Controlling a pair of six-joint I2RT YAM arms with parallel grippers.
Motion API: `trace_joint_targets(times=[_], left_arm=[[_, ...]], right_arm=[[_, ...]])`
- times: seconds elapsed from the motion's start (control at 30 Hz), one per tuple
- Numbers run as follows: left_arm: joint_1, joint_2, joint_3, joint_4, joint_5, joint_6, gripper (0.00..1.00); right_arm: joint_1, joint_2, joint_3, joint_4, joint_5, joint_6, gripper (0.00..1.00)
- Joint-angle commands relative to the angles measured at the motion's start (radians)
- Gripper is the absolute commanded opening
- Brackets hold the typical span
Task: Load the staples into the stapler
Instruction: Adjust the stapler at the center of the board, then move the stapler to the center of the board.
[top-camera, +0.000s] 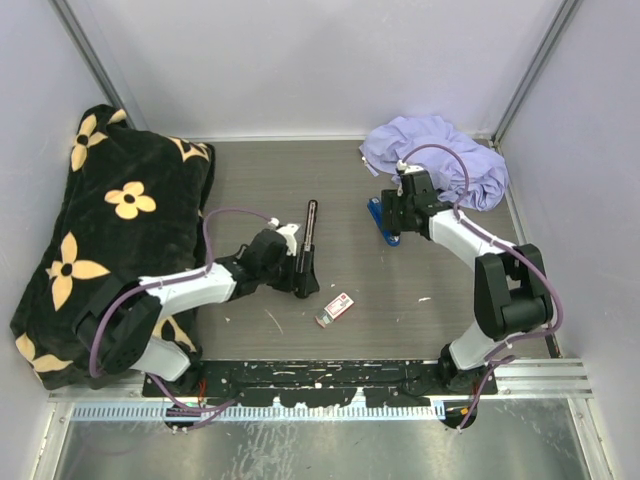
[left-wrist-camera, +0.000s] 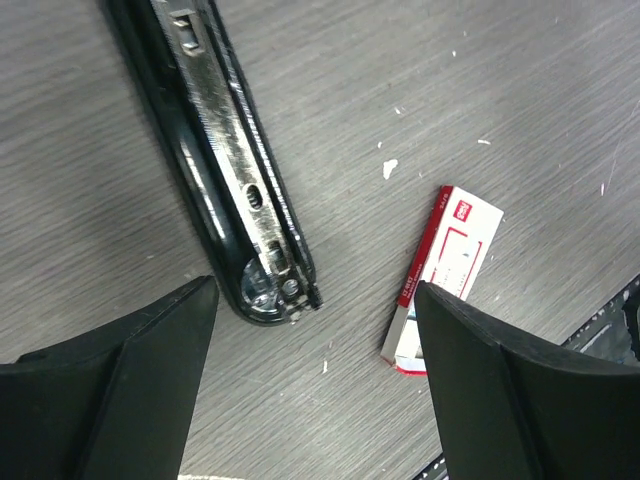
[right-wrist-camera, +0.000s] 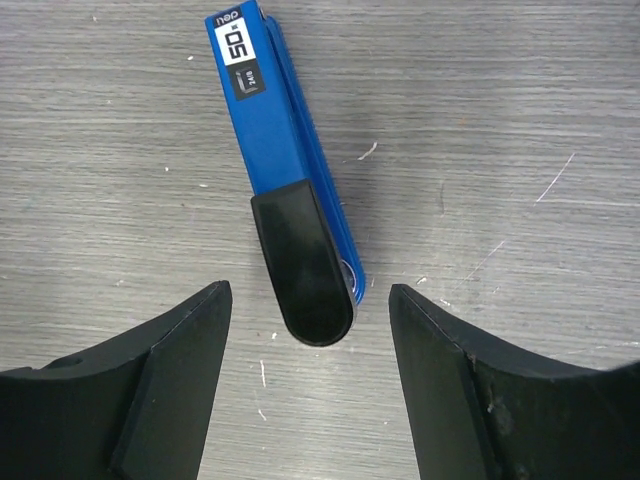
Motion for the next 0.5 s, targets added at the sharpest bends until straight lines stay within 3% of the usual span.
trace_joint_targets(times=[0.0,0.27,0.47], left_arm=[[0.035,-0.131,-0.024,0.003,-0.099,0.005,0.83],[0.121,-0.349,-0.078,-0.02,-0.128,0.046,0.86],[0.144,-0.397,-0.057,-0.066,-0.111,0.083,0.86]], right_arm=[[-0.003,0.045,0.081,-0.009,-0.015,-0.071,0.69],[-0.001,0.144,0.145,-0.015,-0.012,-0.122,0.5],[0.01,0.199,0.181,-0.045,0.02,-0.141,0.48]])
